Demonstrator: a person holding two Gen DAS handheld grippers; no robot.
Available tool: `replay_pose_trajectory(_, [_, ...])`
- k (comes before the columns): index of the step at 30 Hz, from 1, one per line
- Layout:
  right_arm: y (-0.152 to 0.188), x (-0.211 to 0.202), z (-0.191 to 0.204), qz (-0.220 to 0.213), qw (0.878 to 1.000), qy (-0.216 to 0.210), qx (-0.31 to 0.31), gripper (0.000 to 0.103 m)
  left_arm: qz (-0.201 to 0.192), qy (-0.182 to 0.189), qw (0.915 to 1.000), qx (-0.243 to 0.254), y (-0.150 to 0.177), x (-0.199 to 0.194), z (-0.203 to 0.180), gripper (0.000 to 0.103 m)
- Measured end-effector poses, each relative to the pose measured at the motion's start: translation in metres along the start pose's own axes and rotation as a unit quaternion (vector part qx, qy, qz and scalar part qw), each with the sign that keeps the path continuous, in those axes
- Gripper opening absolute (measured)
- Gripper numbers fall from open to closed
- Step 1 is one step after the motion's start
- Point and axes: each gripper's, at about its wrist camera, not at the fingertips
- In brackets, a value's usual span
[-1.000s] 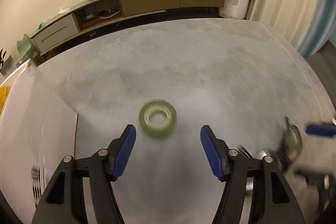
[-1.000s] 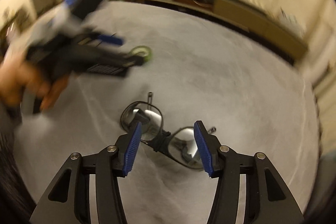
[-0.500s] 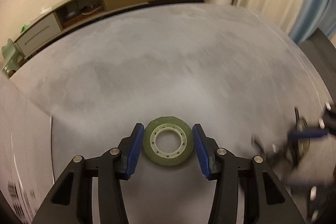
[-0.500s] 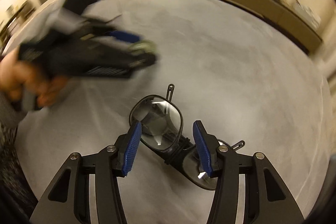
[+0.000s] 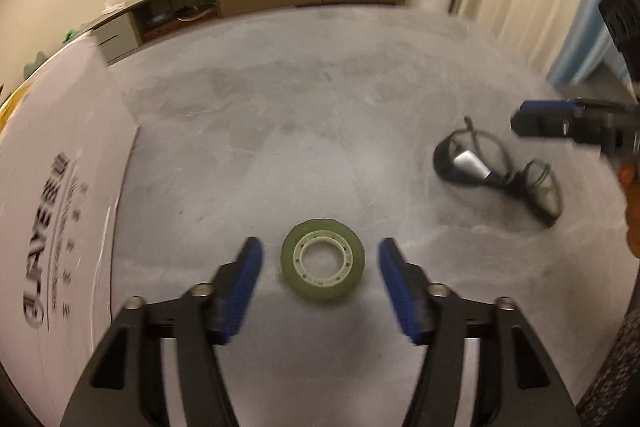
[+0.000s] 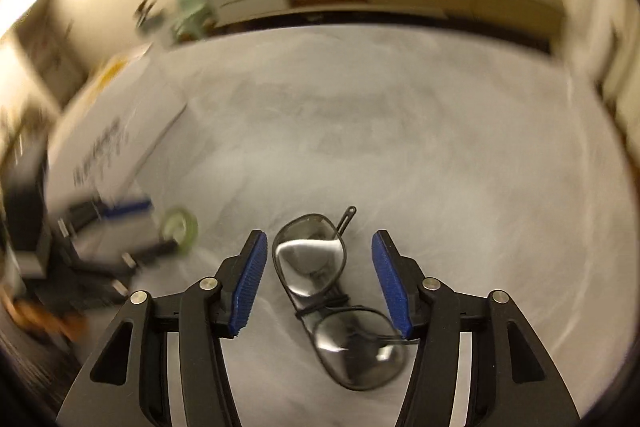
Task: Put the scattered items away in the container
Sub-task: 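Grasp the green tape roll with the left tool while the right tool grasps the glasses, then lift and carry the tape roll and glasses over the box with both tools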
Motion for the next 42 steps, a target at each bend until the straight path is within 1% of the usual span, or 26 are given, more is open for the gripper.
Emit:
replay_pose_trajectory(1, [0.003, 0.008, 0.008, 0.016, 0.999, 0.012, -0.032, 0.058, -0.002, 0.0, 1.0, 0.002, 0.0, -0.002, -0.001, 0.067])
replay_pose_trajectory(2, [0.007, 0.014, 0.014, 0.029, 0.998, 0.017, -0.051, 0.058, -0.002, -0.003, 1.0, 0.006, 0.0, -0.002, -0.003, 0.067])
replay_pose_trajectory(5, [0.019, 0.029, 0.026, 0.06, 0.993, 0.029, -0.093, 0.058, 0.005, -0.02, 0.9996, 0.019, 0.002, 0.005, -0.008, 0.071])
replay_pose_trajectory(7, [0.024, 0.036, 0.029, 0.071, 0.991, 0.044, -0.108, 0.058, 0.013, -0.023, 0.9994, 0.021, 0.004, 0.013, -0.011, 0.072])
replay_pose_trajectory(9, [0.025, 0.041, 0.026, 0.075, 0.99, 0.051, -0.107, 0.058, 0.017, -0.023, 0.9995, 0.016, 0.006, 0.018, -0.012, 0.072])
replay_pose_trajectory(10, [0.025, 0.045, 0.024, 0.078, 0.991, 0.051, -0.101, 0.058, 0.015, -0.017, 0.9997, 0.008, 0.005, 0.021, -0.01, 0.072])
replay_pose_trajectory(11, [0.027, 0.045, 0.022, 0.082, 0.991, 0.049, -0.09, 0.057, 0.012, -0.017, 0.9998, 0.006, 0.003, 0.022, -0.01, 0.071])
replay_pose_trajectory(12, [0.027, 0.046, 0.019, 0.085, 0.992, 0.047, -0.079, 0.053, 0.009, -0.016, 0.9998, 0.008, 0.001, 0.022, -0.011, 0.064])
replay_pose_trajectory(13, [0.026, 0.047, 0.016, 0.086, 0.992, 0.049, -0.073, 0.044, 0.004, -0.012, 0.9999, 0.011, -0.002, 0.021, -0.011, 0.049])
replay_pose_trajectory(14, [0.026, 0.045, 0.015, 0.086, 0.993, 0.047, -0.066, 0.043, 0.009, -0.007, 0.9999, 0.01, -0.004, 0.022, -0.01, 0.049])
replay_pose_trajectory(18, [0.017, 0.031, 0.014, 0.066, 0.996, 0.037, -0.041, 0.04, 0.006, -0.003, 1.0, -0.007, -0.009, 0.016, -0.003, 0.048])
replay_pose_trajectory(20, [0.013, 0.023, 0.016, 0.051, 0.998, 0.03, -0.029, 0.039, -0.004, -0.005, 0.9999, -0.009, -0.012, 0.007, -0.004, 0.048])
replay_pose_trajectory(24, [0.007, 0.014, 0.022, 0.03, 0.999, 0.02, -0.012, 0.037, -0.036, -0.032, 0.9988, 0.005, -0.016, -0.012, -0.008, 0.048])
replay_pose_trajectory(27, [0.007, 0.013, 0.028, 0.023, 0.999, 0.022, -0.004, 0.037, -0.05, -0.038, 0.998, 0.007, -0.019, -0.024, -0.007, 0.048])
replay_pose_trajectory(31, [0.007, 0.009, 0.036, 0.01, 1.0, 0.026, 0.005, 0.036, -0.06, -0.036, 0.9976, 0.004, -0.022, -0.036, -0.005, 0.048])
replay_pose_trajectory(34, [0.003, 0.003, 0.041, -0.007, 1.0, 0.023, 0.014, 0.035, -0.07, -0.03, 0.9971, -0.001, -0.024, -0.046, -0.002, 0.048])
replay_pose_trajectory(37, [0.005, -0.005, 0.047, -0.024, 0.999, 0.019, 0.032, 0.035, -0.083, -0.022, 0.9963, -0.005, -0.026, -0.056, -0.001, 0.048])
replay_pose_trajectory(42, [0.007, -0.021, 0.064, -0.054, 0.998, 0.012, 0.044, 0.035, -0.097, -0.01, 0.9952, -0.01, -0.027, -0.071, 0.001, 0.048])
Point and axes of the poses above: each gripper's, at about its wrist camera, not at the fingertips, and x roughly the way its jaws point, z to its left, y to its underside, and after that the axes turned 7 degrees about -y, right-handed
